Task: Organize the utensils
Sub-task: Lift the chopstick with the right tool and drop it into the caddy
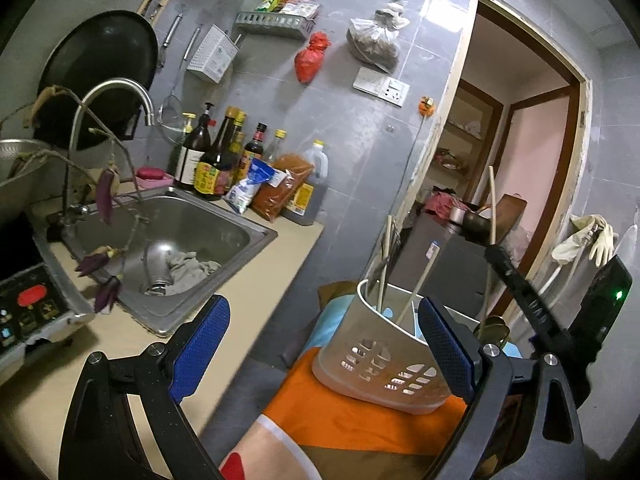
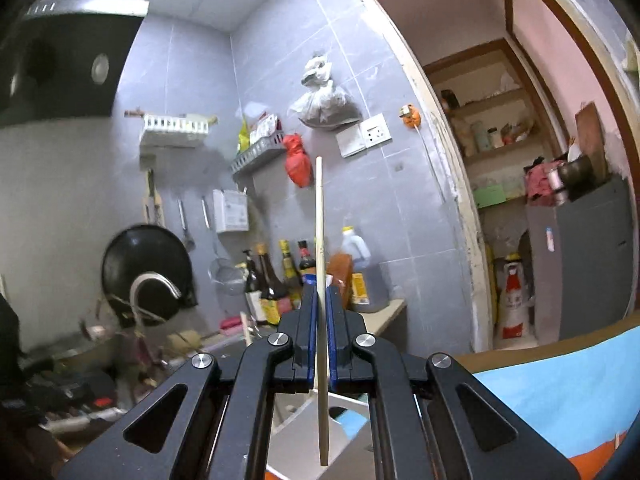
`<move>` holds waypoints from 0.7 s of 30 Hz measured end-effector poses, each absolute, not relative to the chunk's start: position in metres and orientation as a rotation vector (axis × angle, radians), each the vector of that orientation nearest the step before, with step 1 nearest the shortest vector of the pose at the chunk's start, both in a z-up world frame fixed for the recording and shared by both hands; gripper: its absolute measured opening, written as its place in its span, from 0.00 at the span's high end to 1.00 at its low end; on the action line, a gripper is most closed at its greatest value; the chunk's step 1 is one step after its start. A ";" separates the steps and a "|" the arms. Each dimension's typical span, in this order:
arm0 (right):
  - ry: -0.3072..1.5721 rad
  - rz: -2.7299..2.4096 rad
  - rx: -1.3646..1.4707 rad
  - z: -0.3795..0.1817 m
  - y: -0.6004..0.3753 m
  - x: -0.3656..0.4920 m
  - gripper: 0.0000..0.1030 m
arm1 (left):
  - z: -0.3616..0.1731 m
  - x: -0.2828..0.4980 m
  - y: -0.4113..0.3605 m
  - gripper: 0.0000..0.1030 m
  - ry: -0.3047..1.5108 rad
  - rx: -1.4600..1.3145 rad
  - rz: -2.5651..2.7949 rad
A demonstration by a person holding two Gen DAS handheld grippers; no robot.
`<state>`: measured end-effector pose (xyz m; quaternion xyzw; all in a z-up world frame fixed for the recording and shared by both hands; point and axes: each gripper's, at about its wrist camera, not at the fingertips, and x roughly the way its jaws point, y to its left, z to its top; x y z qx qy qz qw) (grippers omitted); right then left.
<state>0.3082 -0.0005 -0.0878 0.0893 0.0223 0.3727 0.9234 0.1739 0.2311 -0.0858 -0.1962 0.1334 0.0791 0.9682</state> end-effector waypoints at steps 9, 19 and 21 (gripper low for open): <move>0.061 0.750 -0.029 -0.098 0.027 0.295 0.98 | -0.094 0.185 0.237 0.11 0.283 -0.431 0.160; 0.027 0.701 -0.054 -0.117 0.021 0.296 0.97 | -0.097 0.186 0.238 0.11 0.287 -0.427 0.150; 0.010 0.698 -0.078 -0.118 0.022 0.293 0.97 | -0.097 0.186 0.238 0.11 0.286 -0.429 0.151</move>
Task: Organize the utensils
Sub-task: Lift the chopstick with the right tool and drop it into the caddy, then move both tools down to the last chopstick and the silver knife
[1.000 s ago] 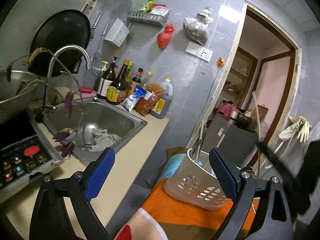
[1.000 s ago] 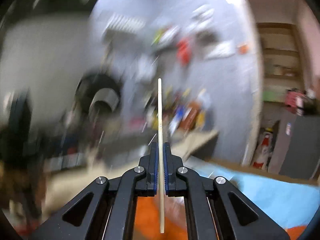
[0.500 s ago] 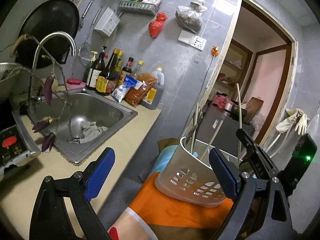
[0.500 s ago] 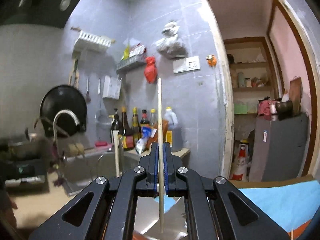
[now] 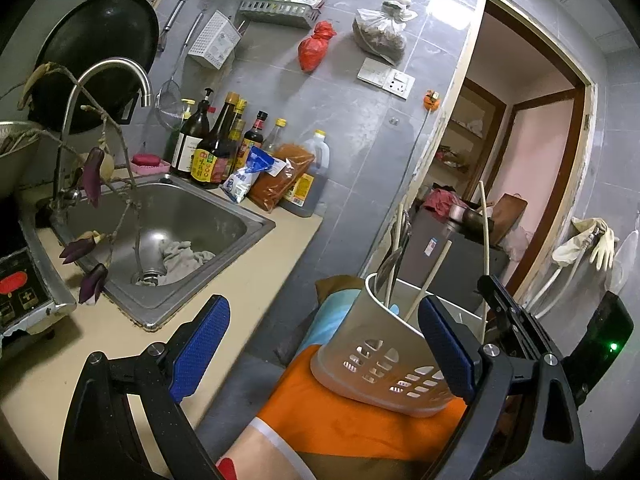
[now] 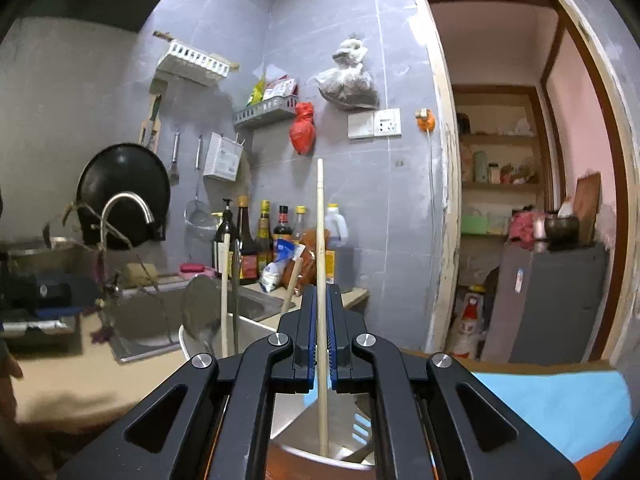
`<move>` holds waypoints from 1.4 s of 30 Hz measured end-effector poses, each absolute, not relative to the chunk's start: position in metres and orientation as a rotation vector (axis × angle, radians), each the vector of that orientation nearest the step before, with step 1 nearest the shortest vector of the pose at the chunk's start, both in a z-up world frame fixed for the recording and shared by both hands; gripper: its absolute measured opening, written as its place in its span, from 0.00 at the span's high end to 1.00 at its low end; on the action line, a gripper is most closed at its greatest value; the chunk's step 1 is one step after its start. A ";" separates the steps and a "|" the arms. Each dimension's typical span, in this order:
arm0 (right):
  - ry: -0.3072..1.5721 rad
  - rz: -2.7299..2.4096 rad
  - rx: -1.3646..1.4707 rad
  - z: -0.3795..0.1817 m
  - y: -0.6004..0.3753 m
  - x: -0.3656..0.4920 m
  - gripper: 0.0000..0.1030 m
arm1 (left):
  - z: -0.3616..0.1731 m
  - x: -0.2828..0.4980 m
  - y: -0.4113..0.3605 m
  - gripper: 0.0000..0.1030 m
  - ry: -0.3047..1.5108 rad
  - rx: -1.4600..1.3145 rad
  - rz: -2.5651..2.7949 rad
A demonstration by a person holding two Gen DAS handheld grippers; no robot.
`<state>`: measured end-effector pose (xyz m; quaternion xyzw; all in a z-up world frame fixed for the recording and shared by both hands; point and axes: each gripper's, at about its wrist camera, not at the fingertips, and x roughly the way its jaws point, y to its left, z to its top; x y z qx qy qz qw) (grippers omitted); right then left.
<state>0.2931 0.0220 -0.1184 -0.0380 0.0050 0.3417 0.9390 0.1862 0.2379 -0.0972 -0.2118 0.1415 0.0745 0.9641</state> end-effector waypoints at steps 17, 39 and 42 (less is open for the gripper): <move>0.033 0.691 -0.109 -0.104 -0.001 0.276 0.71 | -0.083 0.192 0.215 0.11 0.295 -0.386 0.094; 0.141 0.383 0.016 -0.039 -0.204 0.230 0.12 | -0.044 0.226 0.037 0.06 0.280 -0.218 -0.237; 0.178 0.349 0.023 -0.052 -0.225 0.231 0.09 | -0.053 0.233 0.013 0.06 0.313 -0.207 -0.262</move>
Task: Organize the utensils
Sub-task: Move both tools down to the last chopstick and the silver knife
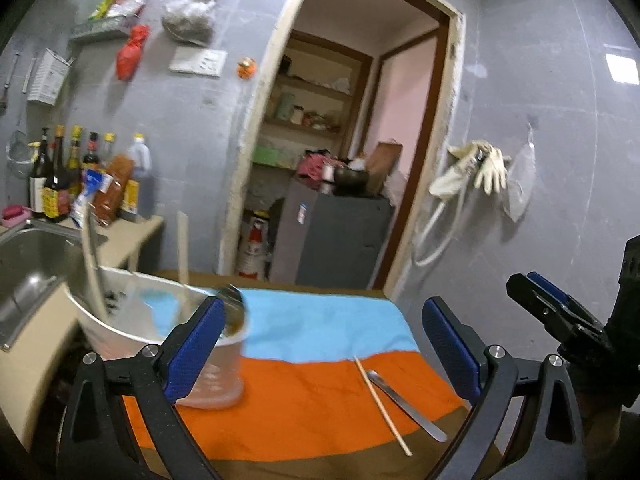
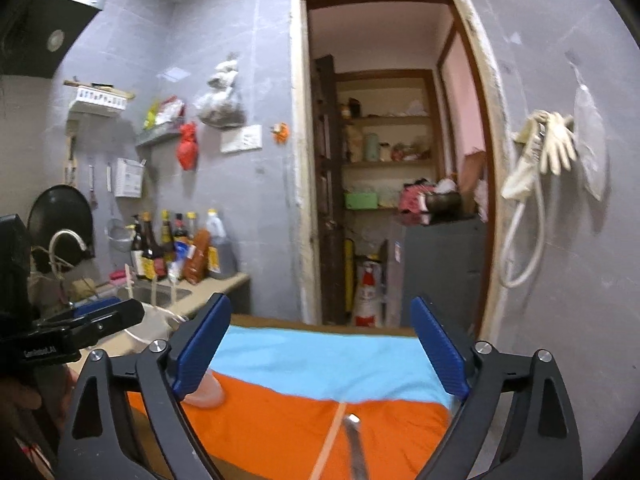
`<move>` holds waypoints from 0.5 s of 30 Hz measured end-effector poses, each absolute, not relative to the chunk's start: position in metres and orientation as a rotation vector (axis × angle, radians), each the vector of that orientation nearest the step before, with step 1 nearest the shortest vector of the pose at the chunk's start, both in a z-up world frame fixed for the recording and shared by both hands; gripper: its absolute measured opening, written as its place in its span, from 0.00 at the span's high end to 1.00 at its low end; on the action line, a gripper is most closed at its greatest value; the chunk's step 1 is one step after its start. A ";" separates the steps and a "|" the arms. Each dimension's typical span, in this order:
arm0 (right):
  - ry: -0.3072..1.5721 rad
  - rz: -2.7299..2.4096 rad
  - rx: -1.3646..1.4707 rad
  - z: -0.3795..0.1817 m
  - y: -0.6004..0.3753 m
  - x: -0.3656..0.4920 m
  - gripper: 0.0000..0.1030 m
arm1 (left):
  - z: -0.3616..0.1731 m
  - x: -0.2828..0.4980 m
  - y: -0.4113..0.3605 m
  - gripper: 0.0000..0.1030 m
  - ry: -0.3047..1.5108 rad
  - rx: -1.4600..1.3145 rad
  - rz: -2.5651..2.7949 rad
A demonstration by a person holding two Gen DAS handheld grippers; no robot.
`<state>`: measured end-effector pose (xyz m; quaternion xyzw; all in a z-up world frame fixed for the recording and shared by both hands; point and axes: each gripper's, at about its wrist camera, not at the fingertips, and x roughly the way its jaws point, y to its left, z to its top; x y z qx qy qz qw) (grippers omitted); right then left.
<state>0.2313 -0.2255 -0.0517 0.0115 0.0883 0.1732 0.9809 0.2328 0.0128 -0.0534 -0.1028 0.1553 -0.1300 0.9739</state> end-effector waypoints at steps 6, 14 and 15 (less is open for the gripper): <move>0.315 0.300 0.029 -0.091 -0.262 0.248 0.09 | -0.084 0.255 -0.027 0.06 0.414 -0.179 -0.288; 0.538 0.330 0.030 -0.141 -0.274 0.281 0.12 | -0.123 0.298 -0.055 0.06 0.583 -0.159 -0.317; 0.559 0.335 0.025 -0.145 -0.273 0.284 0.14 | -0.126 0.302 -0.056 0.06 0.601 -0.156 -0.325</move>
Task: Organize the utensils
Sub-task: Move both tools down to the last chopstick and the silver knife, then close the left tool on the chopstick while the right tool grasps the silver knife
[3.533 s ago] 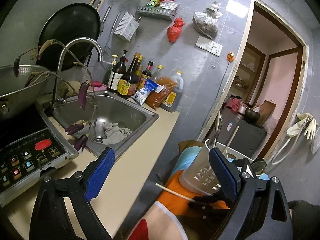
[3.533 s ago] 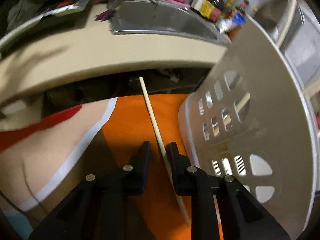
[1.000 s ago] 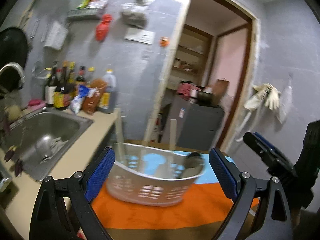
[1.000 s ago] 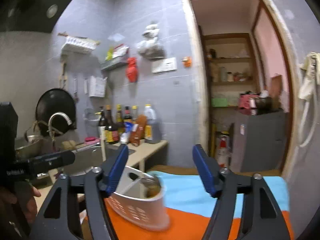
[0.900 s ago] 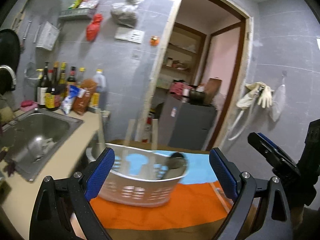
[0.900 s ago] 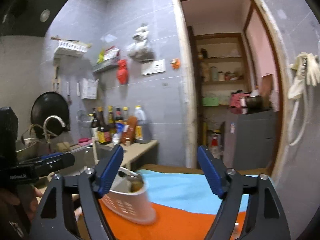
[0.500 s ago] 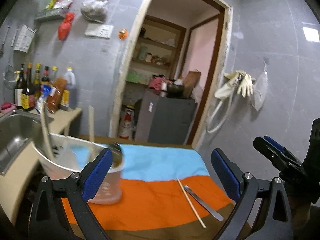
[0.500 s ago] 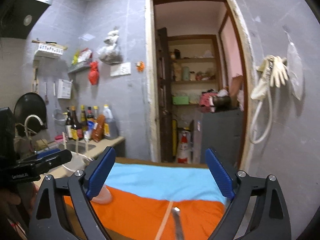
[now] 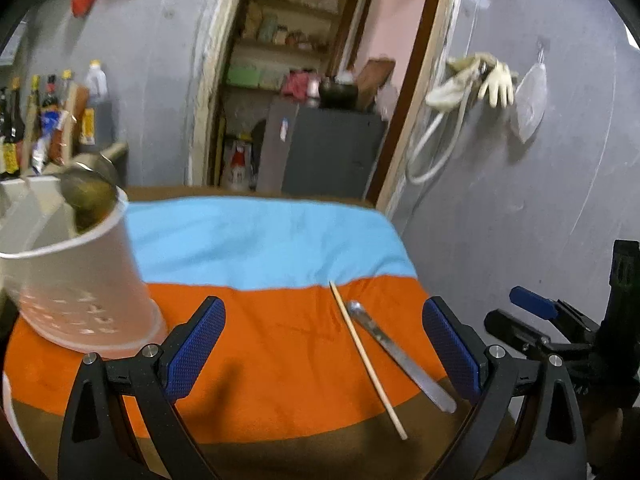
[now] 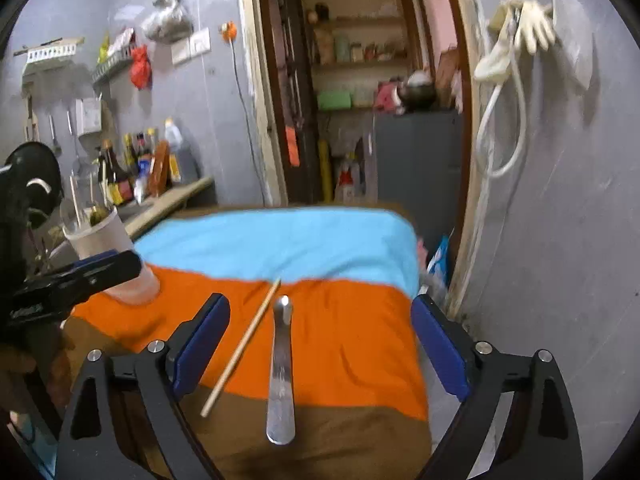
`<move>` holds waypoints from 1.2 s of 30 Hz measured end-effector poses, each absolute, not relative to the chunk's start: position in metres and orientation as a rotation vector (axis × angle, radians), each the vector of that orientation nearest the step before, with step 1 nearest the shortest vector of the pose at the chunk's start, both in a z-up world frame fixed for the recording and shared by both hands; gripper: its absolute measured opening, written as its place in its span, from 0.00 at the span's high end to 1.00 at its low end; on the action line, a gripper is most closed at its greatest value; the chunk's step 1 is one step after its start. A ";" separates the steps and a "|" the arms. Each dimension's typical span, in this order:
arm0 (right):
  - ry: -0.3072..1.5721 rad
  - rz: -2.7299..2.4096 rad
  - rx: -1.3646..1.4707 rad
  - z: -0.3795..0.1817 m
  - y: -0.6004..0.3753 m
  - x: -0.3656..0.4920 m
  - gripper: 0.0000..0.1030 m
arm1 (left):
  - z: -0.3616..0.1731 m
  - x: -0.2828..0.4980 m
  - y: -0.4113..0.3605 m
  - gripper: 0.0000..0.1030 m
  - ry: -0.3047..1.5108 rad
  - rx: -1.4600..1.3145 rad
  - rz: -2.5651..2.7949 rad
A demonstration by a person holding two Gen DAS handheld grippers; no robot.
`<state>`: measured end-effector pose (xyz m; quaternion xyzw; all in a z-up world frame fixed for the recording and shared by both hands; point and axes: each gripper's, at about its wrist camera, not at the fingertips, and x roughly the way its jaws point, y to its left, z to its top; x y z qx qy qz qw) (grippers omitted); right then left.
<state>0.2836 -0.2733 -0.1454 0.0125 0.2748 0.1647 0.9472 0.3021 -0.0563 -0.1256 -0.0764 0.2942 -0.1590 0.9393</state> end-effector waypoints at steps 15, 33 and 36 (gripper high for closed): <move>0.808 0.436 -0.088 -0.198 -0.248 0.302 0.51 | -0.171 0.365 -0.065 0.57 0.891 -0.273 -0.498; 0.873 0.375 -0.089 -0.203 -0.238 0.295 0.86 | -0.182 0.378 -0.083 0.95 1.050 -0.163 -0.511; 0.890 0.361 -0.051 -0.202 -0.243 0.292 0.86 | -0.180 0.365 -0.075 0.98 1.042 -0.134 -0.485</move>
